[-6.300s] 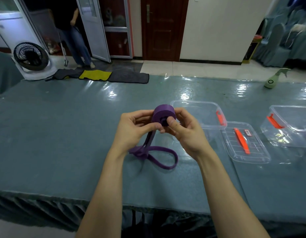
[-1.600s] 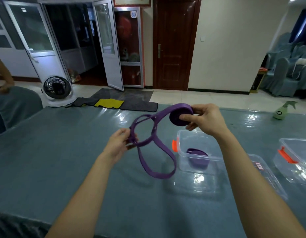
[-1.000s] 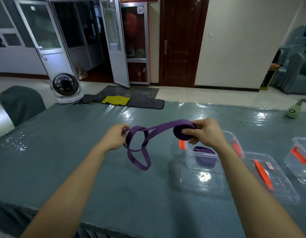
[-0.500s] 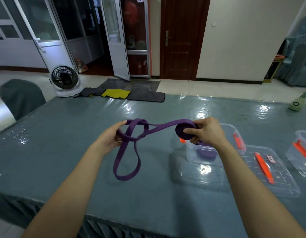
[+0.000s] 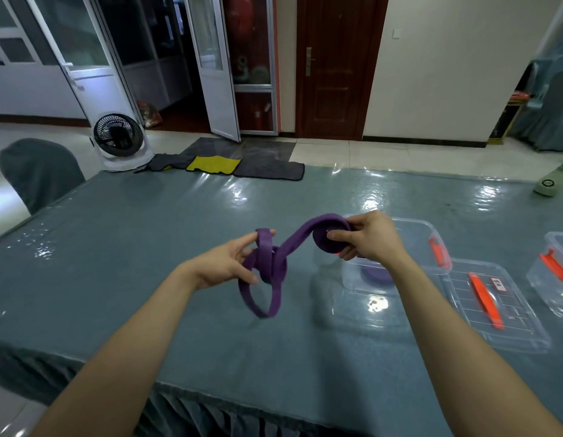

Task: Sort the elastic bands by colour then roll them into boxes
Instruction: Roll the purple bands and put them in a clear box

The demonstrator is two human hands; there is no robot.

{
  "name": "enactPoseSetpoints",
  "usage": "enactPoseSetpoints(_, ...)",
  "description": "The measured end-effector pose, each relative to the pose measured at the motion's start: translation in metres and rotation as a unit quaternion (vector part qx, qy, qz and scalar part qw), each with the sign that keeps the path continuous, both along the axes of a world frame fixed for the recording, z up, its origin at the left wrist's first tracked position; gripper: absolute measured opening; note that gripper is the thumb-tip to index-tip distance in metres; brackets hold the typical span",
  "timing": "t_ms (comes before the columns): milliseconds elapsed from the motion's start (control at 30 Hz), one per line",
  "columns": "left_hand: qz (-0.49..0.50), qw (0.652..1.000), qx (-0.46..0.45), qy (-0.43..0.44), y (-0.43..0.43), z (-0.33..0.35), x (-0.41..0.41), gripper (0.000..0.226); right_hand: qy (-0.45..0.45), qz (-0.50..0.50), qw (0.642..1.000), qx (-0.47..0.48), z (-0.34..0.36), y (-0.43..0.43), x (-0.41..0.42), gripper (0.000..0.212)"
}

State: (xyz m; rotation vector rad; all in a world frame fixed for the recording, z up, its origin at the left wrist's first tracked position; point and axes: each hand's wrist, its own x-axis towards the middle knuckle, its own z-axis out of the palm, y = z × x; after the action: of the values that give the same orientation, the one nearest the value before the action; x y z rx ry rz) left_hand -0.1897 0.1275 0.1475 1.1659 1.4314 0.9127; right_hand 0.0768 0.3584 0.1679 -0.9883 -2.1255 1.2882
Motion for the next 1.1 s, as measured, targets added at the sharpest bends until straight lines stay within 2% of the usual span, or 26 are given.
enactPoseSetpoints(67, 0.05, 0.995, 0.015, 0.084, -0.003, -0.006, -0.007, 0.075, -0.002, -0.014, 1.0, 0.001, -0.003, 0.004, 0.003, 0.024)
enactPoseSetpoints(100, 0.105, 0.99, 0.027, 0.092, -0.006, -0.009, -0.014, 0.064, -0.005, -0.024, 1.0, -0.002, -0.005, 0.007, 0.007, 0.024)
enactPoseSetpoints(133, 0.161, 0.983, 0.036, 0.086, -0.012, -0.011, -0.023, 0.057, -0.006, -0.036, 0.999, -0.009, -0.009, 0.01, 0.012, 0.023)
enactPoseSetpoints(267, 0.341, 0.932, 0.094, 0.072, -0.03, -0.01, -0.054, 0.055, -0.028, -0.055, 0.998, -0.033, -0.026, 0.016, 0.023, 0.02)
enactPoseSetpoints(333, 0.396, 0.909, 0.114, 0.057, -0.032, -0.003, -0.061, 0.044, -0.049, -0.038, 0.997, -0.037, -0.035, 0.012, 0.019, 0.019)
enactPoseSetpoints(367, 0.378, 0.914, 0.106, 0.097, -0.033, 0.0, -0.061, 0.038, -0.053, -0.038, 0.997, -0.039, -0.038, 0.01, 0.016, 0.019)
enactPoseSetpoints(400, 0.322, 0.927, 0.078, 0.176, -0.033, 0.0, -0.061, 0.035, -0.052, -0.04, 0.997, -0.041, -0.041, 0.009, 0.013, 0.019)
enactPoseSetpoints(433, 0.257, 0.925, 0.034, 0.278, -0.034, -0.001, -0.061, 0.032, -0.052, -0.039, 0.997, -0.041, -0.043, 0.008, 0.01, 0.019)
enactPoseSetpoints(467, 0.225, 0.901, 0.007, 0.371, -0.036, -0.004, -0.063, 0.03, -0.057, -0.031, 0.997, -0.038, -0.045, 0.007, 0.008, 0.017)
enactPoseSetpoints(500, 0.241, 0.874, 0.01, 0.422, -0.037, -0.005, -0.065, 0.025, -0.067, -0.019, 0.997, -0.032, -0.047, 0.005, 0.006, 0.014)
enactPoseSetpoints(567, 0.312, 0.873, 0.057, 0.37, -0.037, -0.008, -0.066, 0.033, -0.08, 0.002, 0.996, -0.038, -0.053, 0.0, 0.003, 0.014)
enactPoseSetpoints(667, 0.248, 0.893, -0.026, 0.374, -0.034, -0.019, -0.06, 0.063, -0.081, 0.015, 0.993, -0.08, -0.066, -0.01, -0.002, 0.022)
enactPoseSetpoints(733, 0.234, 0.906, -0.055, 0.349, -0.034, -0.028, -0.057, 0.075, -0.082, 0.03, 0.99, -0.11, -0.076, -0.016, -0.001, 0.025)
enactPoseSetpoints(833, 0.246, 0.936, -0.082, 0.237, -0.035, -0.034, -0.056, 0.076, -0.104, 0.052, 0.983, -0.143, -0.093, -0.023, 0.006, 0.024)
enactPoseSetpoints(867, 0.24, 0.939, -0.1, 0.224, -0.034, -0.039, -0.055, 0.076, -0.114, 0.058, 0.979, -0.156, -0.098, -0.026, 0.008, 0.024)
enactPoseSetpoints(900, 0.23, 0.936, -0.115, 0.242, -0.032, -0.046, -0.054, 0.073, -0.122, 0.062, 0.976, -0.172, -0.105, -0.027, 0.009, 0.024)
enactPoseSetpoints(933, 0.225, 0.913, -0.141, 0.309, -0.029, -0.057, -0.052, 0.064, -0.128, 0.062, 0.972, -0.188, -0.112, -0.029, 0.011, 0.024)
enactPoseSetpoints(967, 0.225, 0.874, -0.163, 0.398, -0.027, -0.07, -0.047, 0.054, -0.135, 0.057, 0.968, -0.202, -0.121, -0.032, 0.013, 0.024)
enactPoseSetpoints(1000, 0.248, 0.821, -0.175, 0.483, -0.025, -0.082, -0.039, 0.057, -0.141, 0.049, 0.965, -0.214, -0.13, -0.034, 0.014, 0.023)
enactPoseSetpoints(1033, 0.283, 0.792, -0.166, 0.515, -0.022, -0.098, -0.031, 0.061, -0.151, 0.039, 0.961, -0.228, -0.142, -0.036, 0.016, 0.022)
enactPoseSetpoints(1067, 0.319, 0.794, -0.147, 0.497, -0.022, -0.109, -0.02, 0.058, -0.161, 0.031, 0.957, -0.24, -0.154, -0.038, 0.019, 0.022)
enactPoseSetpoints(1100, 0.338, 0.813, -0.134, 0.455, -0.021, -0.12, -0.009, 0.049, -0.174, 0.029, 0.952, -0.25, -0.164, -0.042, 0.023, 0.023)
